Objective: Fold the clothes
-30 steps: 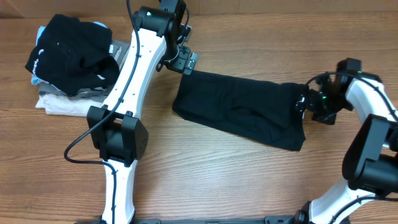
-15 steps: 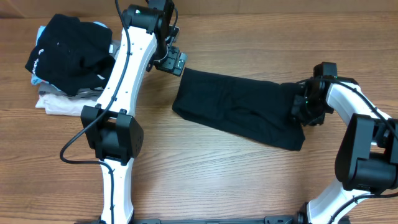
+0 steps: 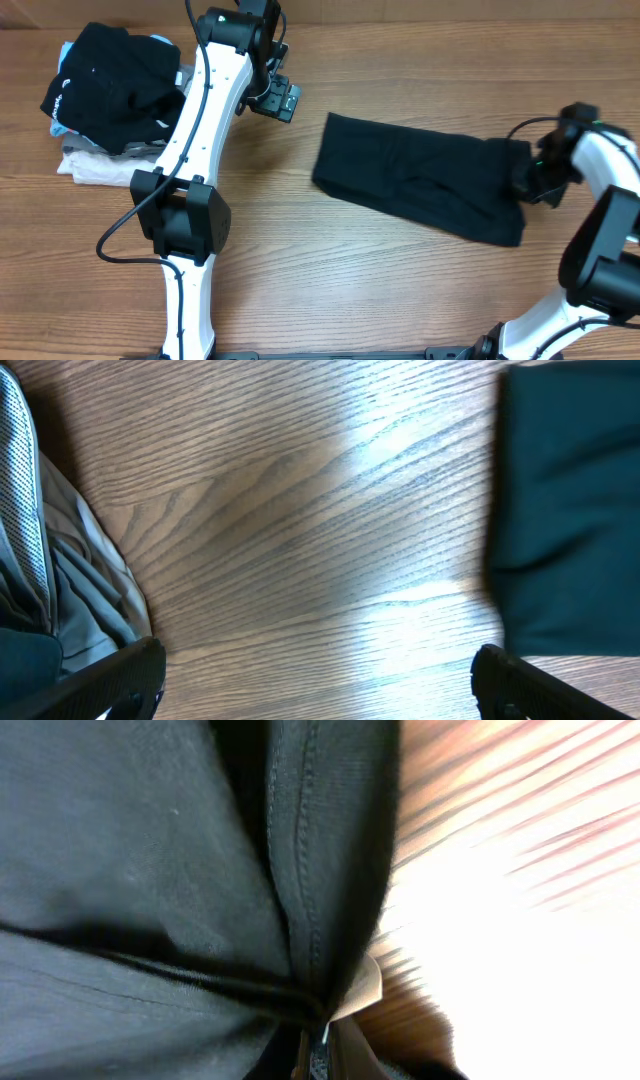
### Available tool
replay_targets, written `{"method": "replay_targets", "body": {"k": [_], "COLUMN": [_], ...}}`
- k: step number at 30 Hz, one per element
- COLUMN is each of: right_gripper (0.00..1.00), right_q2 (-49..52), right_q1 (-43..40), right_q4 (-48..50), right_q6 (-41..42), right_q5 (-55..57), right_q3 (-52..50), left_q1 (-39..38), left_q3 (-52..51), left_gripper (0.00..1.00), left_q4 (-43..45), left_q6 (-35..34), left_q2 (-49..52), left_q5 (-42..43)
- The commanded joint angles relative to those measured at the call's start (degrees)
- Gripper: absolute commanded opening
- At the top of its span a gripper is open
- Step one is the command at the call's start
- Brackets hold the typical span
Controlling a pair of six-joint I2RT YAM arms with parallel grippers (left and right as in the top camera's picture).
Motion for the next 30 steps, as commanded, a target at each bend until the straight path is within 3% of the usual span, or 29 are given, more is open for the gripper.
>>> {"method": "replay_targets", "body": {"k": [1,6,11,20,30], "right_gripper": [0.04,0.04,0.04,0.04,0.04], "right_q2": [-1.5,-1.6,-1.6,-1.5,-0.3], "right_q1": [-1.7,0.9,10.3,27.9,41.1], "right_q4": [-3.6,-10.4,-11.6,-3.6,8.2], "right_q6": [-3.0,-4.4,-3.4,5.2,12.0], "right_q5": [-1.4,-3.8,-4.0,-5.6,-5.4], "right_q3": [7.0,14.5,16.1,16.1,16.1], "left_q1": [0.2,0.1,0.2,0.2,0.2], "left_q3": [0.7,0.7,0.7,0.7,0.7], "left_gripper": [1.00,1.00,1.00,1.00,1.00], "left_q4": [-0.1,0.0,0.5,1.3,1.9], "left_q6": [1.0,1.0,1.0,1.0,1.0], "left_q2": [-0.3,-0.3,-0.3,-0.3,-0.3], "left_q5": [-0.5,-0.4,-0.5,-0.4,-0.1]}}
